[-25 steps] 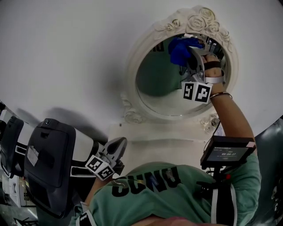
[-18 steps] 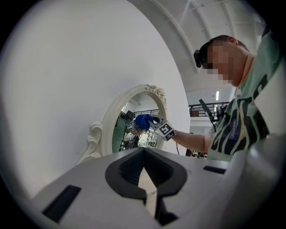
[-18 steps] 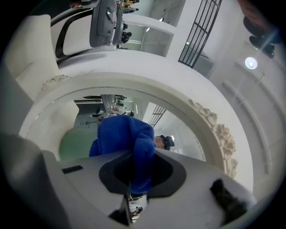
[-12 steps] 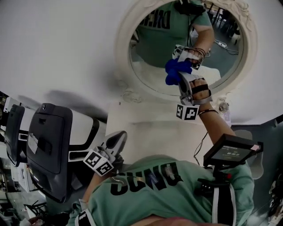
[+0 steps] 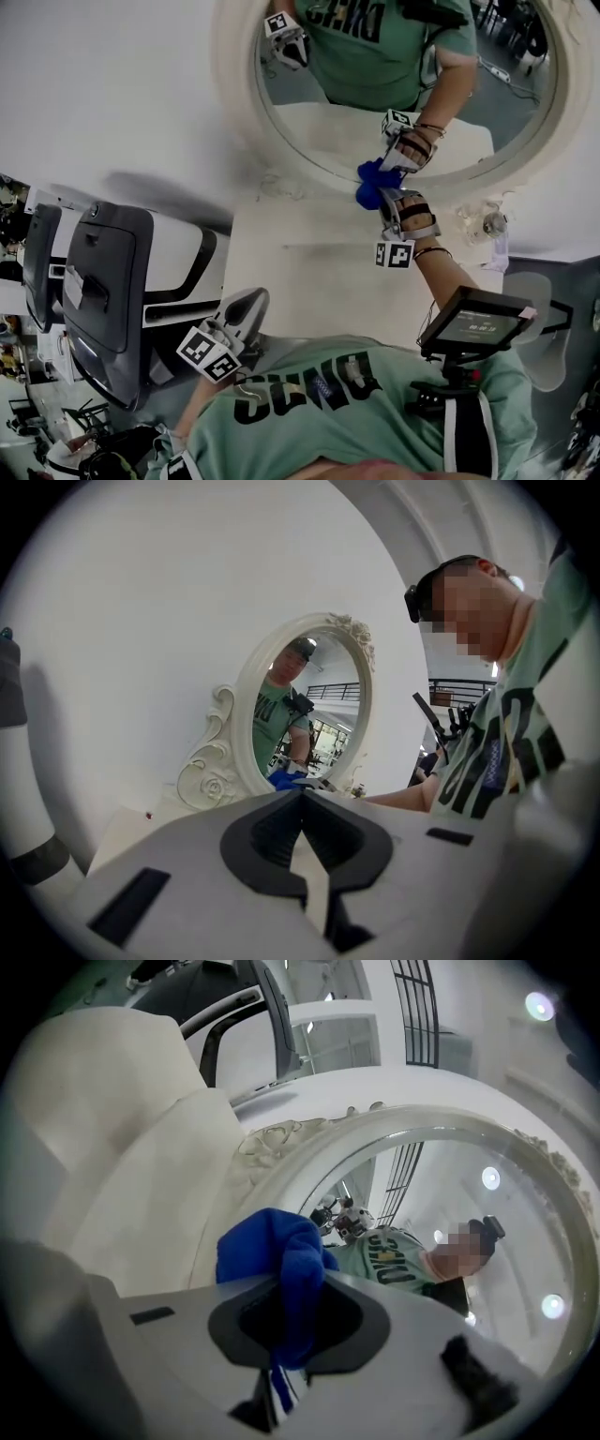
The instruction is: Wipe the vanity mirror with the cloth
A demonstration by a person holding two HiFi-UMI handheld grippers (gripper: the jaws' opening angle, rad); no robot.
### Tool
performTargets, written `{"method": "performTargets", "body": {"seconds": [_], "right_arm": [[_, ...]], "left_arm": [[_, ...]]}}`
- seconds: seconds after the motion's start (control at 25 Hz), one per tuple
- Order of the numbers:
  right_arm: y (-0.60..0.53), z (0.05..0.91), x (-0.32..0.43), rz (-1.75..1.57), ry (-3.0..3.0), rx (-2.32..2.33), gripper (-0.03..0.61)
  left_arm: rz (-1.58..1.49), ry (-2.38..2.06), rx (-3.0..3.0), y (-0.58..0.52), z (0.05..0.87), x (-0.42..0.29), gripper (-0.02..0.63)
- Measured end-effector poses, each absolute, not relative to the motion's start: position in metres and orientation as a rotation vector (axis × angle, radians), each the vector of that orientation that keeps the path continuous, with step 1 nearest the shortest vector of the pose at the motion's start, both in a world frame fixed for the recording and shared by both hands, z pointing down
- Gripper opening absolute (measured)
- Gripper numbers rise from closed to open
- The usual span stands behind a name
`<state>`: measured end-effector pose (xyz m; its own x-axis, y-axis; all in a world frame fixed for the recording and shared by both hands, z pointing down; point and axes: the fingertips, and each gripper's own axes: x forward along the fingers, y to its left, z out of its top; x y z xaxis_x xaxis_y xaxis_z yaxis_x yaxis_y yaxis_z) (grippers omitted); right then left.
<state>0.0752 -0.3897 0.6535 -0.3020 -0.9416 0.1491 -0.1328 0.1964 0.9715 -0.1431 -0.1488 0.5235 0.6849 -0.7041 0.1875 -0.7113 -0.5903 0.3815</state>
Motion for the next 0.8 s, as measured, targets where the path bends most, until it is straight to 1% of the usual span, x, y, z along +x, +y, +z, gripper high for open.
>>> {"method": "performTargets", "body": {"seconds": [0.2,0.28,0.36,0.64,0.72,0.8], "right_arm": [[-0.381,0.667,0.064,-1.125,-1.619,0.883,0.045],[-0.374,0.649,0.060,-1.156,-1.619,0.832,0.048],[-0.370,0.587,0.063,-1.250,-1.644,0.886,0.048],[-0.372,0.278,0.108,-1.615,-1.457,1.301,0.048],[-0.371,0.209,0.122,-1.655,-1.356,1.392,0.049],[-0.373,0.161,0.131,-1.666,-1.281,1.448,0.049]], "left_arm": [[-0.010,-1.072,2.532,-0.144,0.506,-0.129,0.009],[-0.044,-1.073,2.568,-0.146,0.492,-0.122,0.009],[-0.094,-1.067,2.614,-0.152,0.477,-0.110,0.009],[-0.231,-1.036,2.738,-0.157,0.437,-0.082,0.009],[-0.260,-1.034,2.763,-0.156,0.429,-0.081,0.009],[-0.287,-1.038,2.775,-0.157,0.424,-0.083,0.009]]}}
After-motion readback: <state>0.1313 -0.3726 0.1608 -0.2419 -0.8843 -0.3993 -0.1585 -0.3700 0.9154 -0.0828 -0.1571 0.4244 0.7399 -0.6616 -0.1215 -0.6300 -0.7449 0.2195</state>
